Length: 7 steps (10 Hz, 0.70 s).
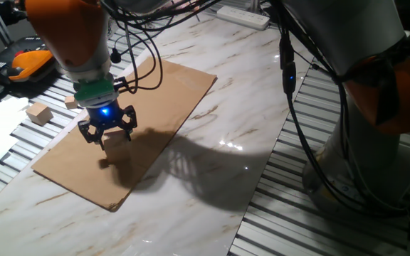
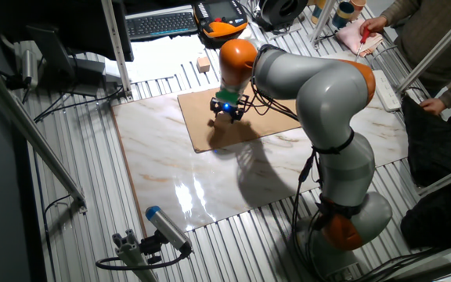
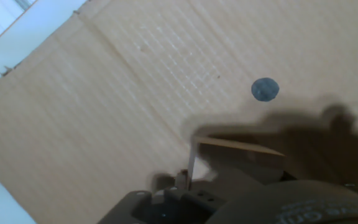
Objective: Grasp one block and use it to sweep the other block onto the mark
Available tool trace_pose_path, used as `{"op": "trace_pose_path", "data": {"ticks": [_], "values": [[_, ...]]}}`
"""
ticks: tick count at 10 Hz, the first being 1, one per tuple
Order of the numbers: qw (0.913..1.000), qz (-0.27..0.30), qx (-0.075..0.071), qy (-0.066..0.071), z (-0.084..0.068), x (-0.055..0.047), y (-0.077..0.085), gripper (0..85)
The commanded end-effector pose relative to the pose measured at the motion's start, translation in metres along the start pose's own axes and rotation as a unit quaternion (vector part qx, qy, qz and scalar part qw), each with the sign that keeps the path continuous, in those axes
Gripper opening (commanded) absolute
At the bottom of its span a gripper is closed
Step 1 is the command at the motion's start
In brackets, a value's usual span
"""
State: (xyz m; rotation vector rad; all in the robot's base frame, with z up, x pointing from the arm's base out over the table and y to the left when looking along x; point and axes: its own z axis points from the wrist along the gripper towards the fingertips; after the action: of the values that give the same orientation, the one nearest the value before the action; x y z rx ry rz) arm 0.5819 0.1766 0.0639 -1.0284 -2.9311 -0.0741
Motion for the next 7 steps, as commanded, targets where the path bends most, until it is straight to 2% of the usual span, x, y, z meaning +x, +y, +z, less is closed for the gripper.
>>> {"op": "trace_pose_path", "data": {"ticks": [1,3,5,7], "values": [[0.9999,-0.007,-0.006,0.005,0.0004,-0.0011,-0.0017,0.0],[0.9999,-0.012,-0.005,0.005,0.0002,-0.0023,-0.003,0.0],[0.9999,-0.014,0.003,-0.002,-0.0003,-0.0037,-0.0034,0.0],[0.9998,-0.02,0.005,-0.004,-0.0005,-0.0073,-0.0056,0.0]]}}
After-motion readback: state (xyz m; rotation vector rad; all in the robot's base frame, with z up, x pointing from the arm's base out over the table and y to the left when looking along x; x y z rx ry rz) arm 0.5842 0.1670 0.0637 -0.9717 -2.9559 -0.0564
